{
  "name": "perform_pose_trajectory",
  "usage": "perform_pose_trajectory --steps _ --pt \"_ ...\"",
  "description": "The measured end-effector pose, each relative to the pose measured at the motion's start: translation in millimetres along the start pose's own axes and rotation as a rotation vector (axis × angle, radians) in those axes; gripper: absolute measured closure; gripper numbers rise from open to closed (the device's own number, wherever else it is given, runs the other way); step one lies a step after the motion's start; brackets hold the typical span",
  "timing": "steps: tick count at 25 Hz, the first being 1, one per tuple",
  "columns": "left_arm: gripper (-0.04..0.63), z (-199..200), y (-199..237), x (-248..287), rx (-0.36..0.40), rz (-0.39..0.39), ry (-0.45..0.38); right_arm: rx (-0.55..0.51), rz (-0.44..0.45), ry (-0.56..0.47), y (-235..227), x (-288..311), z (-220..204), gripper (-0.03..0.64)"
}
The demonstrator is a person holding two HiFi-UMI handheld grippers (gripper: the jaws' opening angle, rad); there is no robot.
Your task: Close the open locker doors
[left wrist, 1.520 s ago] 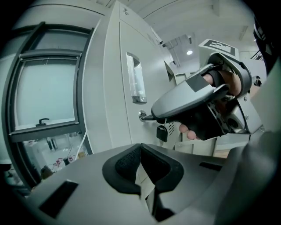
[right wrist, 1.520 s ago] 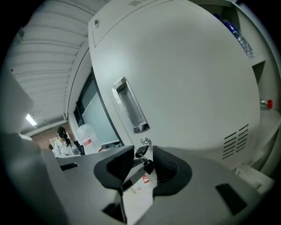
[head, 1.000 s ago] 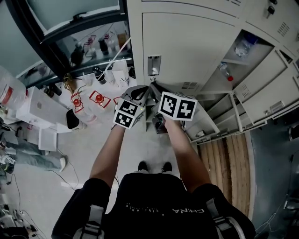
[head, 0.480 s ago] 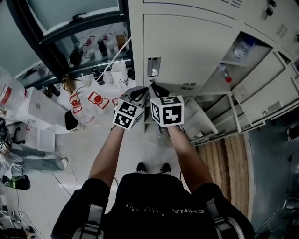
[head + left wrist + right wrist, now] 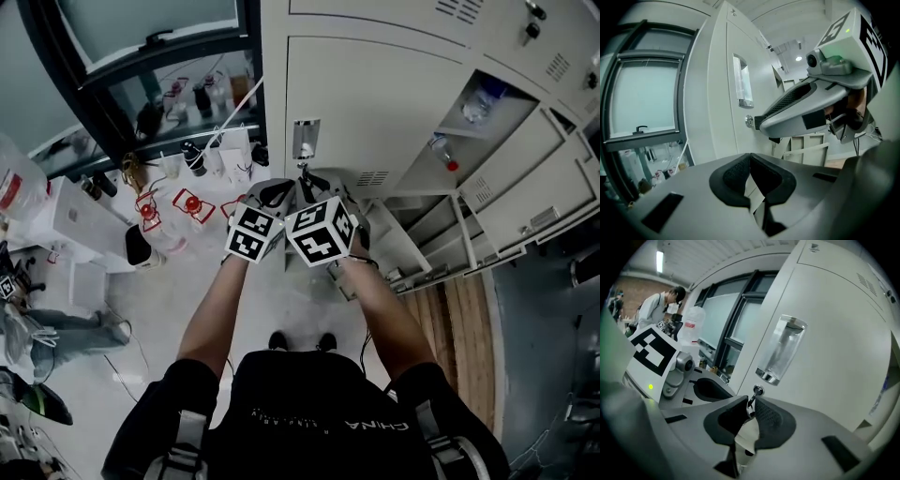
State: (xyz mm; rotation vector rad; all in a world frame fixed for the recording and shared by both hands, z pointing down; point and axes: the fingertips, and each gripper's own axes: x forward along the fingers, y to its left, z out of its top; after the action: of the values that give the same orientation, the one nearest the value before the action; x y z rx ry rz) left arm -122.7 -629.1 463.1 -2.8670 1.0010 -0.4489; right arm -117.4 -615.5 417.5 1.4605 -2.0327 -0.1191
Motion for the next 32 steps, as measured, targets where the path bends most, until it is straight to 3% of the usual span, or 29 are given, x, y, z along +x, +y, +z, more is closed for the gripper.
perform_pose_trajectory --steps 8,17,20,26,32 --pt "0.575 0 -1 0 -0.010 0.009 -0.002 -0.275 -0.031 0.053 3 0 0 0.551" --pt "0.575 0 0 1 -0.018 0.023 0.005 -0.250 -0.010 0.045 3 1 0 0.546" --pt "0.575 0 -1 1 -0.030 0.025 0.007 -0.178 0.044 0.021 4 -2 -2 0.546" --pt "0.574 2 -1 2 -0.036 0.038 0.012 0.124 0.297 -0.055 10 -20 -11 0.463" --pt "0.574 4 -5 -1 -0.057 0.067 0.021 0.432 0.364 -0.237 -29 -46 -17 0.463"
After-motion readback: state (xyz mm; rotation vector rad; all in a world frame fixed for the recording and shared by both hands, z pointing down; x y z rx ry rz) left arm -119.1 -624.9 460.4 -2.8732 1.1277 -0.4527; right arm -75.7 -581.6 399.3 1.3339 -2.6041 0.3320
